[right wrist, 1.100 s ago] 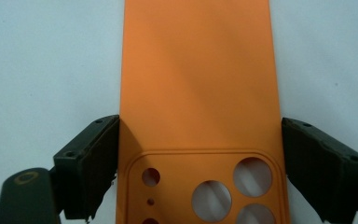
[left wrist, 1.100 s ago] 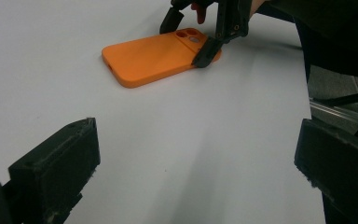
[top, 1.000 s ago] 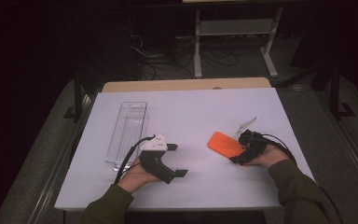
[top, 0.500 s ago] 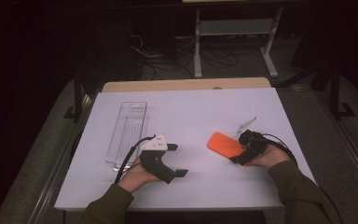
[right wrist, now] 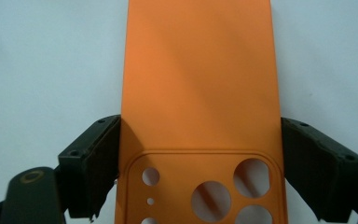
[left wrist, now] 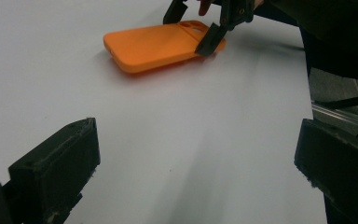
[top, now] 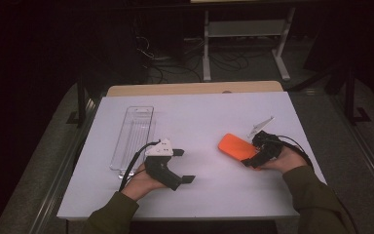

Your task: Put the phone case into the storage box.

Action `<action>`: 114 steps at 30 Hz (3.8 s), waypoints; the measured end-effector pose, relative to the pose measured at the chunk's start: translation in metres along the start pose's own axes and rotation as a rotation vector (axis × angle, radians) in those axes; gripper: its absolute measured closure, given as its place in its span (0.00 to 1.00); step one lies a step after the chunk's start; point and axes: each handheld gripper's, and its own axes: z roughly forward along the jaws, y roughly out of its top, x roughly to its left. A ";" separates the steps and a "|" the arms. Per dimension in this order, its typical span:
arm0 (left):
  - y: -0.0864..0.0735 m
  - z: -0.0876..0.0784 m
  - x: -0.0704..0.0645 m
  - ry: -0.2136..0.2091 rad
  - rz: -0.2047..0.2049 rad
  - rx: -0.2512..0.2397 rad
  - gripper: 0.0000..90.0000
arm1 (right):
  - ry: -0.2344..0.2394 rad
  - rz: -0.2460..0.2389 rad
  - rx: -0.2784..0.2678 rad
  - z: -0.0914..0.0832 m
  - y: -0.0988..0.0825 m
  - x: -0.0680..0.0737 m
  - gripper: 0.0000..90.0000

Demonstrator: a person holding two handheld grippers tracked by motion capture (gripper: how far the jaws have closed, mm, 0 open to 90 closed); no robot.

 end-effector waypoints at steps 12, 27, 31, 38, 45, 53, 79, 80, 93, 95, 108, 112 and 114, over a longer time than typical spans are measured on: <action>0.001 -0.002 0.001 0.004 0.006 0.008 0.00 | 0.011 0.006 -0.048 -0.022 0.003 0.000 0.17; 0.001 -0.003 0.001 -0.001 0.006 0.011 0.00 | 0.020 -0.031 -0.059 -0.032 0.012 0.009 0.17; 0.001 -0.004 0.002 -0.006 0.010 0.009 0.00 | 0.025 -0.057 -0.057 -0.032 0.015 0.012 0.17; 0.001 -0.005 0.003 0.000 0.010 0.005 0.00 | 0.020 -0.120 -0.048 -0.029 0.019 0.018 0.17; 0.001 -0.005 0.002 -0.002 0.006 0.006 0.00 | 0.030 -0.142 -0.043 -0.029 0.022 0.022 0.17; 0.002 -0.006 0.004 0.001 0.017 0.010 0.00 | 0.048 -0.199 -0.024 -0.025 0.027 0.031 0.17; 0.002 -0.007 0.004 0.005 0.022 0.004 0.00 | 0.097 -0.320 0.025 -0.012 0.044 0.060 0.17; 0.002 -0.007 0.004 0.005 0.022 0.004 0.00 | 0.099 -0.328 0.024 -0.011 0.044 0.061 0.17; 0.002 -0.007 0.002 0.006 0.000 -0.003 0.00 | 0.138 -0.366 0.034 -0.004 0.053 0.063 0.17; 0.002 -0.006 0.003 0.006 0.001 -0.004 0.00 | 0.153 -0.376 0.024 -0.002 0.056 0.062 0.17; 0.004 -0.007 0.005 0.006 0.020 0.012 0.00 | 0.190 -0.430 0.025 0.004 0.063 0.065 0.17; 0.007 -0.006 0.006 -0.011 0.027 0.025 0.00 | 0.192 -0.422 0.013 0.001 0.062 0.064 0.17; 0.009 -0.005 0.007 -0.019 0.031 0.034 0.00 | 0.187 -0.421 0.015 0.001 0.062 0.063 0.17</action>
